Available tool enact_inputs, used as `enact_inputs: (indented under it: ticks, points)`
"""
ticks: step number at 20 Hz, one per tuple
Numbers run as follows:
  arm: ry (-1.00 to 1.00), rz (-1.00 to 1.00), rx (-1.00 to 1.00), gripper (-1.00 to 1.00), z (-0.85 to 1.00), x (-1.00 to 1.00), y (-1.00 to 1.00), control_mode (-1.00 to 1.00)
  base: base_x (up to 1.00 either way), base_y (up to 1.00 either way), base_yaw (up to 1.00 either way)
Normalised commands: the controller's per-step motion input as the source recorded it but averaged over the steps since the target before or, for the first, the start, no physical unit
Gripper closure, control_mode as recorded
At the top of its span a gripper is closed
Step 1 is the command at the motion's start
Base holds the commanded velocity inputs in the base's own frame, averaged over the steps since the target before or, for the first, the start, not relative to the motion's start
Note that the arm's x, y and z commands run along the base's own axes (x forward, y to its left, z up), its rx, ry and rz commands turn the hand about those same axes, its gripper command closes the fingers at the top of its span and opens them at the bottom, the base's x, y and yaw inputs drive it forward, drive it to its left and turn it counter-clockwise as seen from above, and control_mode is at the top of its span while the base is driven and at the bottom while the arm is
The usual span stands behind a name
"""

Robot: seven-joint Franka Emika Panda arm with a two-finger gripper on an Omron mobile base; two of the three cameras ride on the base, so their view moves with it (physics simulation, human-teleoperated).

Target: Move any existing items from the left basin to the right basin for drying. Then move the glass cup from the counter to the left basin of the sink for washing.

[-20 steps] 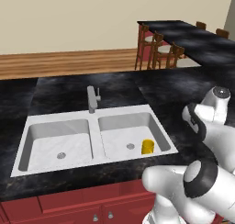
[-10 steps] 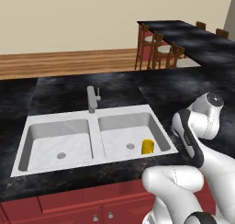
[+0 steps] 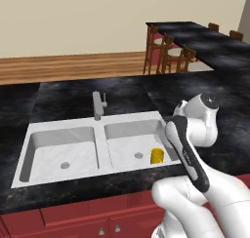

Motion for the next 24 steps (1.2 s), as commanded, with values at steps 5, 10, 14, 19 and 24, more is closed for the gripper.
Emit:
enact_inputs:
  ticks: [5,10,14,19,24]
  points:
    - [0.13,0.26,-0.03,1.00,0.58,-0.04,1.00,-1.00,0.00,0.00,0.00]
    - [0.12,0.19,-0.06,1.00,0.14,-0.11,1.00,-1.00,0.00,0.00,0.00]
    - [0.11,0.07,-0.03,1.00,0.00,-0.17,0.99,-1.00,0.00,0.00,0.00]
    - [0.05,0.03,-0.07,1.00,0.00,-0.04,1.00,-1.00,0.00,0.00,0.00]
    - [0.00,0.02,-0.05,1.00,-0.03,0.00,0.86,-1.00,0.00,0.00,0.00]
